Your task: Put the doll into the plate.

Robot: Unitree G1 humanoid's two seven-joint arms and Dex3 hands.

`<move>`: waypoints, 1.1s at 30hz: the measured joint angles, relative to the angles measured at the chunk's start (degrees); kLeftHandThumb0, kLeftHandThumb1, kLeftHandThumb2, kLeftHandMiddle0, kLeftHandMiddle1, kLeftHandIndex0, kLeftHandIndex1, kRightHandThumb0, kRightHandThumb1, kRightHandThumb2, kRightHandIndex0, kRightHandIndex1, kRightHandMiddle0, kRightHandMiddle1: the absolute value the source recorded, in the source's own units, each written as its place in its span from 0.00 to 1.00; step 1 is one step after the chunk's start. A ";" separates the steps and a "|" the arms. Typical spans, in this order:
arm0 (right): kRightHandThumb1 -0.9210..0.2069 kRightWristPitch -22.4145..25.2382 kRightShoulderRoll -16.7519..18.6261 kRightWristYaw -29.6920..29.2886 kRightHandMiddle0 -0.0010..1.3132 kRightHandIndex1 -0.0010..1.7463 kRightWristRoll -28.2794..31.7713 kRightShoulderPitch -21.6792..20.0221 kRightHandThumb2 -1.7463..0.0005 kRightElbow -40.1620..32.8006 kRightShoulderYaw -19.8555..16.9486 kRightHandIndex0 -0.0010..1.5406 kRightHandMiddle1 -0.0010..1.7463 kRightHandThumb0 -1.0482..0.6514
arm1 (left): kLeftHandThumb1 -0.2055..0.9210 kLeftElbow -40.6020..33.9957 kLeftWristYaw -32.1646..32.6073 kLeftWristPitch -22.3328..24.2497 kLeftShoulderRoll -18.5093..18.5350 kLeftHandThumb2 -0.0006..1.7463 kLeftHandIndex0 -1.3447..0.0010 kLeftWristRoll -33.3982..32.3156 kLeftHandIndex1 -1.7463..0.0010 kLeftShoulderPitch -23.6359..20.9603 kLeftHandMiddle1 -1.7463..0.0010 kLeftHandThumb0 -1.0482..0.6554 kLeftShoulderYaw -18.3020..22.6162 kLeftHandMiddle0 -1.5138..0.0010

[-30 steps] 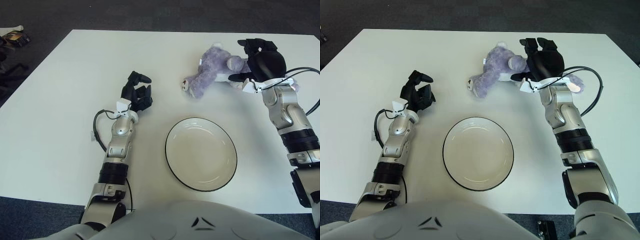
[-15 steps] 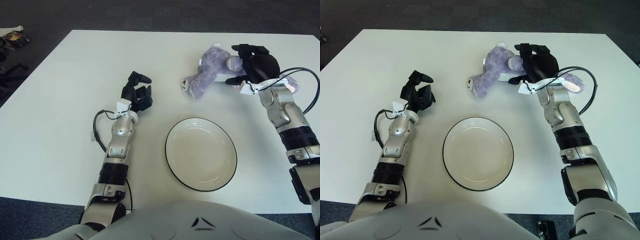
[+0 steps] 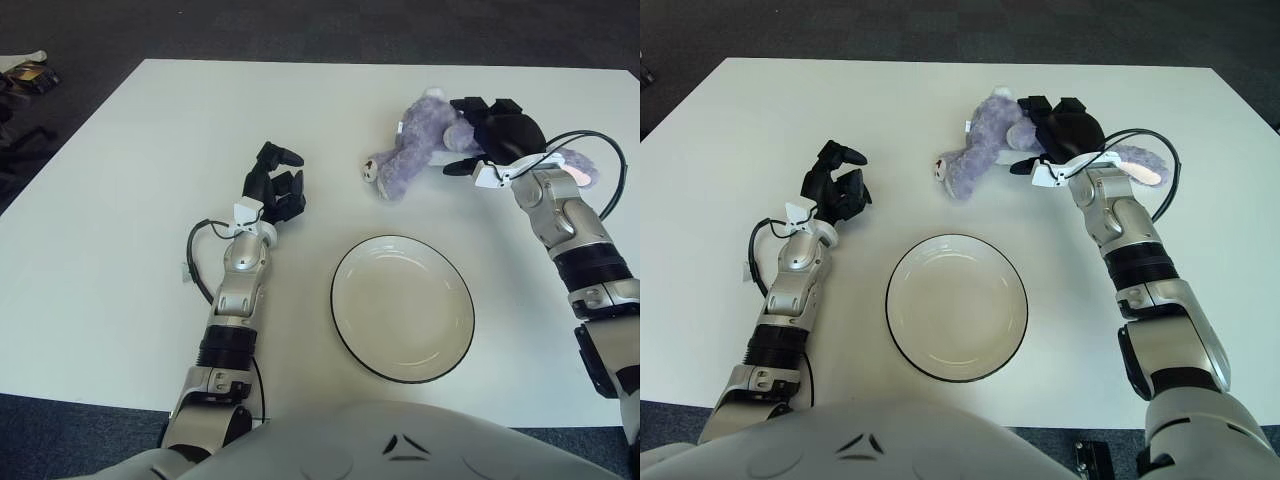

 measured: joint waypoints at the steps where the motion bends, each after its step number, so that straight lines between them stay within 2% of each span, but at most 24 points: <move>1: 0.00 -0.46 0.26 -0.11 0.00 0.43 0.08 -1.02 0.90 2.13 0.25 0.04 0.21 0.00 | 0.78 -0.01 0.09 0.00 0.00 0.49 0.74 0.07 0.00 0.01 0.00 0.39 -0.04 0.36; 5: 0.00 -1.18 0.81 -0.62 0.00 0.30 0.38 -3.06 0.90 6.97 0.66 0.04 0.22 0.00 | 0.78 0.00 0.20 0.00 -0.10 0.49 0.74 0.34 0.00 0.01 0.00 0.39 -0.26 0.36; 7: 0.00 -1.17 0.98 -0.65 0.00 0.28 0.62 -3.30 0.90 7.83 0.70 0.05 0.22 0.00 | 0.78 -0.02 0.27 0.00 -0.14 0.49 0.74 0.42 0.00 0.02 0.00 0.39 -0.28 0.36; 9: 0.00 -1.18 1.17 -0.75 0.00 0.34 0.88 -3.43 0.90 8.43 0.83 0.07 0.21 0.00 | 0.78 -0.12 0.41 0.00 -0.14 0.49 0.75 0.50 0.00 0.05 0.00 0.39 -0.28 0.35; 11: 0.00 -1.18 1.34 -0.90 0.00 0.36 1.13 -3.50 0.90 8.75 1.00 0.06 0.21 0.00 | 0.78 -0.24 0.59 0.00 -0.14 0.49 0.75 0.58 0.00 0.09 0.00 0.39 -0.28 0.35; 15: 0.00 -1.20 1.67 -1.07 0.00 0.36 1.35 -4.34 0.89 10.66 1.56 0.04 0.19 0.00 | 0.79 -0.43 1.04 0.00 -0.15 0.49 0.75 0.84 0.00 0.23 0.00 0.39 -0.28 0.35; 25: 0.00 -2.73 3.41 -4.74 0.00 0.34 1.49 -9.53 0.88 22.44 4.03 0.04 0.16 0.00 | 0.79 -0.70 1.29 0.16 -0.36 0.48 0.75 0.94 0.00 0.46 0.00 0.39 -0.35 0.35; 33: 0.00 -2.67 4.79 -6.86 0.00 0.43 1.62 -12.64 0.90 28.35 5.74 0.08 0.18 0.00 | 0.79 -1.24 1.29 0.41 -0.47 0.48 0.75 0.90 0.00 0.65 0.00 0.39 -0.36 0.36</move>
